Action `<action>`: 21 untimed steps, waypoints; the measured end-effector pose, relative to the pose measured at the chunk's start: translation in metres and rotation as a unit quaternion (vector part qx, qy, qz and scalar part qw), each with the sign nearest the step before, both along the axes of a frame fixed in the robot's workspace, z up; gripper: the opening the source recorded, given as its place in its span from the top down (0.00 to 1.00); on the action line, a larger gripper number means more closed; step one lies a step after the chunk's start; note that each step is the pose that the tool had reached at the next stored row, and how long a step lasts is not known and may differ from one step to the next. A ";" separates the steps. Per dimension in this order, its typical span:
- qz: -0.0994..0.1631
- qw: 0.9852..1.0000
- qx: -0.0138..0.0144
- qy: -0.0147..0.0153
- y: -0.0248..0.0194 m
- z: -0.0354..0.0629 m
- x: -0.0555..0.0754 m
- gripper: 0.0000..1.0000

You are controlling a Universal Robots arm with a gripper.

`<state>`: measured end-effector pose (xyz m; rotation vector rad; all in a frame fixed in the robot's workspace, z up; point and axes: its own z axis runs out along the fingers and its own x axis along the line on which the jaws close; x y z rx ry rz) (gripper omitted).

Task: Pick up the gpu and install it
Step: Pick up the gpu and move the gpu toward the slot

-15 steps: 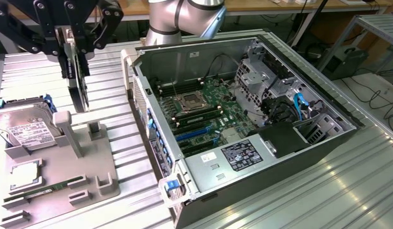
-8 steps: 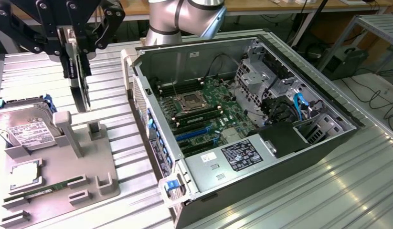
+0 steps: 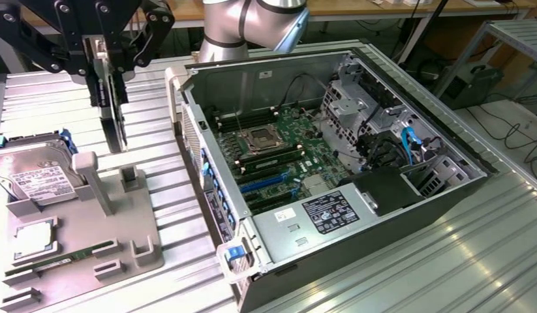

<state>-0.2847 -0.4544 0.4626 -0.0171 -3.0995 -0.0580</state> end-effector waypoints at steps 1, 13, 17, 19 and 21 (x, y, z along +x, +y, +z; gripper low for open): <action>0.000 1.000 0.000 0.000 0.0000 0.0000 0.001 0.73; 0.000 1.000 0.000 0.000 0.0000 -0.0002 0.009 0.73; 0.000 1.000 0.000 0.000 0.0000 -0.0002 0.013 0.73; 0.000 1.000 0.000 0.000 0.0000 -0.0004 0.014 0.73; 0.000 1.000 0.000 -0.001 0.0000 -0.0005 0.014 0.73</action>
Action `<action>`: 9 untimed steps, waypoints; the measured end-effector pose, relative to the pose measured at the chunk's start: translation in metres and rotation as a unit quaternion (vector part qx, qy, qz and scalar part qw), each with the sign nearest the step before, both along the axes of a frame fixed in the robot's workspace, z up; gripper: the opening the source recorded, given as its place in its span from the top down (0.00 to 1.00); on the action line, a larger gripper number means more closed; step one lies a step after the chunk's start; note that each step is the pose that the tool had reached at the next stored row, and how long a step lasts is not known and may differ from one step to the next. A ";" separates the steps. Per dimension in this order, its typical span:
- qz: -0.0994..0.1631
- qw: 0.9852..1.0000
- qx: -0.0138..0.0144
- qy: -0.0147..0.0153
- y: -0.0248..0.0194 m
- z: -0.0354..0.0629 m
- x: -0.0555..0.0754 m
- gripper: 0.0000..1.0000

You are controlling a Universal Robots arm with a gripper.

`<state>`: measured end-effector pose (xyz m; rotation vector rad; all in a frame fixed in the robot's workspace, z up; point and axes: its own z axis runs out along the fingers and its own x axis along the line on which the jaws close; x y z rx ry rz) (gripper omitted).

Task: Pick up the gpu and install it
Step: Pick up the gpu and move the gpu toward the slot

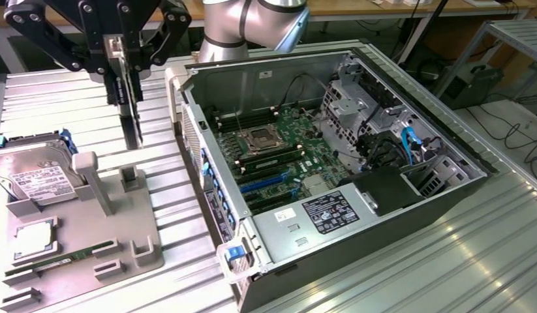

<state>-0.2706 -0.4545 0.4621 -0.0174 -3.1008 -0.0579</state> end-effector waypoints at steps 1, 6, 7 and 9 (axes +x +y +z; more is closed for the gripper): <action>0.000 1.000 0.000 -0.001 0.0000 -0.0001 0.000 0.73; 0.000 1.000 0.000 -0.017 0.0000 -0.0011 0.001 0.73; 0.000 1.000 0.000 -0.017 0.0000 -0.0010 0.002 0.73; 0.000 1.000 0.000 -0.017 0.0000 -0.0011 0.002 0.73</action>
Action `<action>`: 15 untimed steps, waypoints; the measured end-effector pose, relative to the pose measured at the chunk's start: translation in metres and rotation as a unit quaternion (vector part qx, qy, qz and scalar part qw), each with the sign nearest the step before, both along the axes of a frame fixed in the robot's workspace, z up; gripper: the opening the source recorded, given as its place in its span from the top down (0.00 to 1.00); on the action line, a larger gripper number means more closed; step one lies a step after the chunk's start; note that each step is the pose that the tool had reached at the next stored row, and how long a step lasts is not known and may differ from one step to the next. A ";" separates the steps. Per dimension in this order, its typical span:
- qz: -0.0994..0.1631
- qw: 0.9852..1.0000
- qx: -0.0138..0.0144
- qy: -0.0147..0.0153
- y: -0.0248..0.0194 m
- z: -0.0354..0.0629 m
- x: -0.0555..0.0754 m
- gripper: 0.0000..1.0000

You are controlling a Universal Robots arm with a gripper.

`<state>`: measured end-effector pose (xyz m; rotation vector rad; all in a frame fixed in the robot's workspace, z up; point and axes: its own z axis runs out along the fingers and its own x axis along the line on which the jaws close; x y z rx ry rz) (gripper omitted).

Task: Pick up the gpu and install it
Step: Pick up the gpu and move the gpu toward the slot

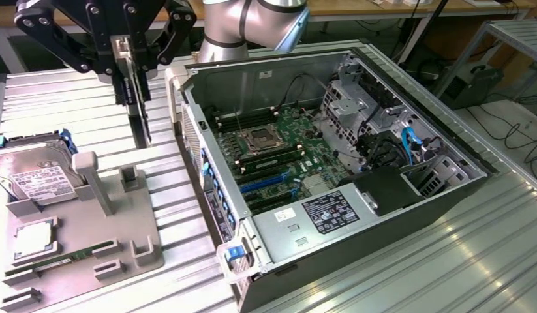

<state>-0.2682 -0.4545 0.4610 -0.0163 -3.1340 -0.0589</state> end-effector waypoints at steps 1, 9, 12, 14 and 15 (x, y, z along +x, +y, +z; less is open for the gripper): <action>0.000 1.000 0.000 0.000 0.0000 0.0000 0.000 0.73; 0.000 1.000 0.000 0.000 0.0000 0.0000 0.006 0.73; 0.000 1.000 0.000 0.000 0.0000 -0.0001 0.008 0.73; 0.000 1.000 0.000 0.000 0.0000 0.0000 0.010 0.73; 0.000 1.000 0.000 0.000 0.0000 -0.0001 0.011 0.73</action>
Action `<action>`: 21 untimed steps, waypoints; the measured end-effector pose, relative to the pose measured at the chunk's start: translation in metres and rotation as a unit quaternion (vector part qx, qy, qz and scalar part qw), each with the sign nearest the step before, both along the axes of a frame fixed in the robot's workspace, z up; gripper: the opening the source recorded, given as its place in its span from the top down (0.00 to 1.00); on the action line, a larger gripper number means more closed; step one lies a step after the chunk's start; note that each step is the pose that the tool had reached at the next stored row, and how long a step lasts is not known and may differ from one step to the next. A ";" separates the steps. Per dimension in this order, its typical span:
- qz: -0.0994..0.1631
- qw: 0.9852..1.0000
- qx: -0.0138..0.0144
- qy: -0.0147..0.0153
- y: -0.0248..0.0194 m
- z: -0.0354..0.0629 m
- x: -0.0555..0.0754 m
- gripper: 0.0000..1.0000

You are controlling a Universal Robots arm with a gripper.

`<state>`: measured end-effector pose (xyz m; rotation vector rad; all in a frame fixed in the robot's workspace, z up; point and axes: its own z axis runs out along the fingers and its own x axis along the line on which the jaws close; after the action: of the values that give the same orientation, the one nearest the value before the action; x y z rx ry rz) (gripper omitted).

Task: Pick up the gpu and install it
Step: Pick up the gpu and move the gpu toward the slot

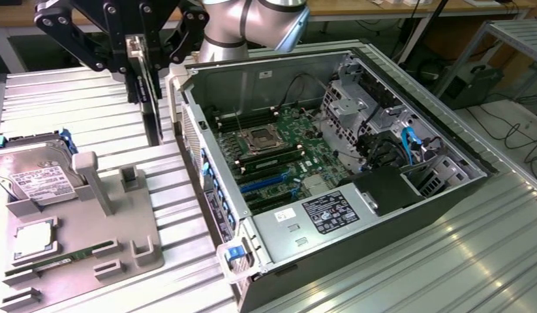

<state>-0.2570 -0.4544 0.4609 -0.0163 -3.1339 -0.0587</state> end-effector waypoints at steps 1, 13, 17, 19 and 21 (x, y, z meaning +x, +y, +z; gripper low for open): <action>0.000 1.000 0.000 0.000 0.0000 -0.0001 0.001 0.73; 0.000 1.000 0.000 0.000 0.0000 -0.0003 0.015 0.73; 0.000 1.000 0.000 0.000 0.0000 -0.0004 0.020 0.73; 0.000 1.000 0.000 0.000 0.0000 -0.0004 0.022 0.73; 0.000 1.000 0.000 0.000 0.0000 -0.0005 0.024 0.73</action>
<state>-0.2333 -0.4544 0.4604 -0.0163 -3.1339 -0.0588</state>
